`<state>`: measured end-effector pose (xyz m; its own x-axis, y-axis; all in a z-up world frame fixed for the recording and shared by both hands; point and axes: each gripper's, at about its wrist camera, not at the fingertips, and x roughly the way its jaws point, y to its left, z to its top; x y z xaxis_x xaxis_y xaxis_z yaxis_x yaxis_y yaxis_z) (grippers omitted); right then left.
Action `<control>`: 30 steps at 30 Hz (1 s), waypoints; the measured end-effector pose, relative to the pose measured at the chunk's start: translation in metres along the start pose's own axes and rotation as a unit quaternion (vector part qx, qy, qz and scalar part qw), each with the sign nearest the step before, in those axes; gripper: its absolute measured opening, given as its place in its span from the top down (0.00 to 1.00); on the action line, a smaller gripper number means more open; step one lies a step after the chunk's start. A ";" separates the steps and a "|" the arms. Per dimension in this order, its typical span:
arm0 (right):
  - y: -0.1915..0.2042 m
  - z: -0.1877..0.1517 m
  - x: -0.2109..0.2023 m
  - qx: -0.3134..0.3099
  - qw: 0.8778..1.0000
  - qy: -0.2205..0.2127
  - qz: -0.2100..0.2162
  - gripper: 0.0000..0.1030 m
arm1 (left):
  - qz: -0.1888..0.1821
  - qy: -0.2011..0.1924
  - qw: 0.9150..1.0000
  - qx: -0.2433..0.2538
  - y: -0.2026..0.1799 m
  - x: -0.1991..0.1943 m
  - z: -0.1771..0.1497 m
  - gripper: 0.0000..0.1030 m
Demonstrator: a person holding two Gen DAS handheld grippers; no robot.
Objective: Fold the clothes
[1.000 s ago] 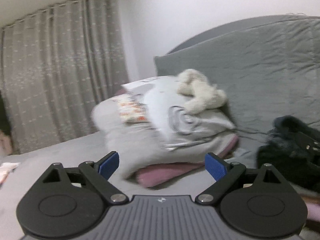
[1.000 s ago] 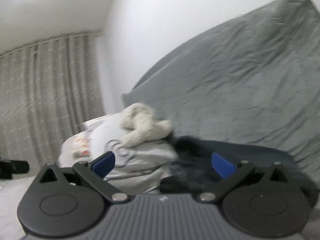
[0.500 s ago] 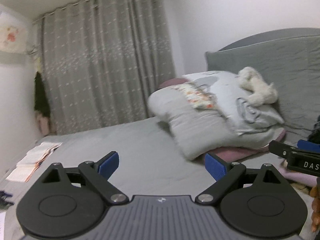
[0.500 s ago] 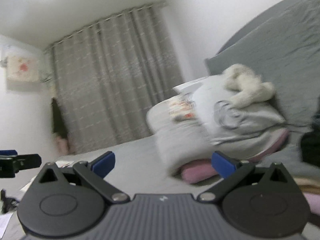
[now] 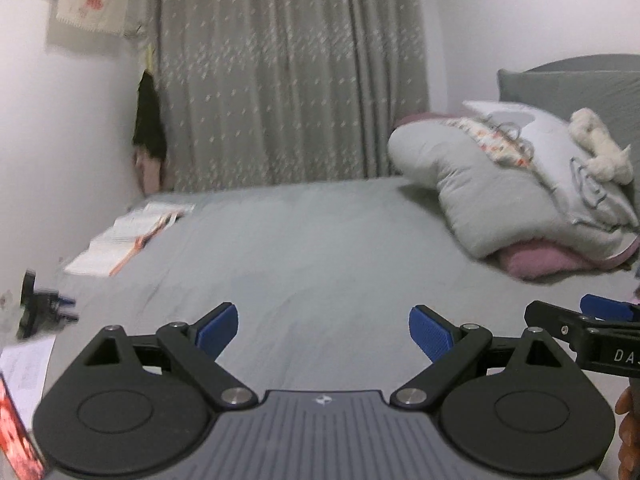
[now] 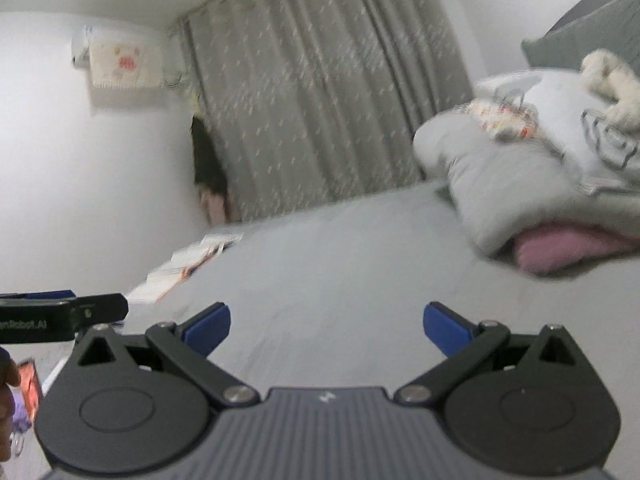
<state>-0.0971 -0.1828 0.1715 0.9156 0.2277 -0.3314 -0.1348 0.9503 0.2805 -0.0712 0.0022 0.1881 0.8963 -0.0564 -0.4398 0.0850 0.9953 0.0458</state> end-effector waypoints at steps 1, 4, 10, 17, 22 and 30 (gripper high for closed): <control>0.003 -0.009 0.005 -0.001 1.000 0.011 0.001 0.00 | 0.000 0.006 1.000 -0.004 0.006 0.004 -0.010 0.10; 0.011 -0.037 0.013 -0.009 0.999 0.043 -0.006 0.00 | 0.000 0.025 1.000 -0.016 0.022 0.015 -0.042 0.10; 0.010 -0.089 0.027 -0.017 0.993 0.105 -0.055 0.00 | 0.015 0.048 0.998 -0.044 0.037 0.055 -0.099 0.10; 0.012 -0.104 0.052 -0.044 0.986 0.123 -0.101 0.00 | 0.014 0.050 0.998 -0.036 0.034 0.078 -0.124 0.10; 0.015 -0.110 0.069 -0.091 0.980 0.122 -0.132 0.00 | 0.005 0.061 0.997 -0.044 0.029 0.086 -0.129 0.10; 0.004 -0.118 0.087 -0.095 0.975 0.130 -0.156 0.00 | 0.000 0.072 0.996 -0.048 0.026 0.108 -0.143 0.09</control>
<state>-0.0624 -0.1345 0.0374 0.7995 -0.0562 -0.5980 0.0444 0.9984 -0.0344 -0.0345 0.0333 0.0137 0.8243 -0.0517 -0.5638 0.0366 0.9986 -0.0380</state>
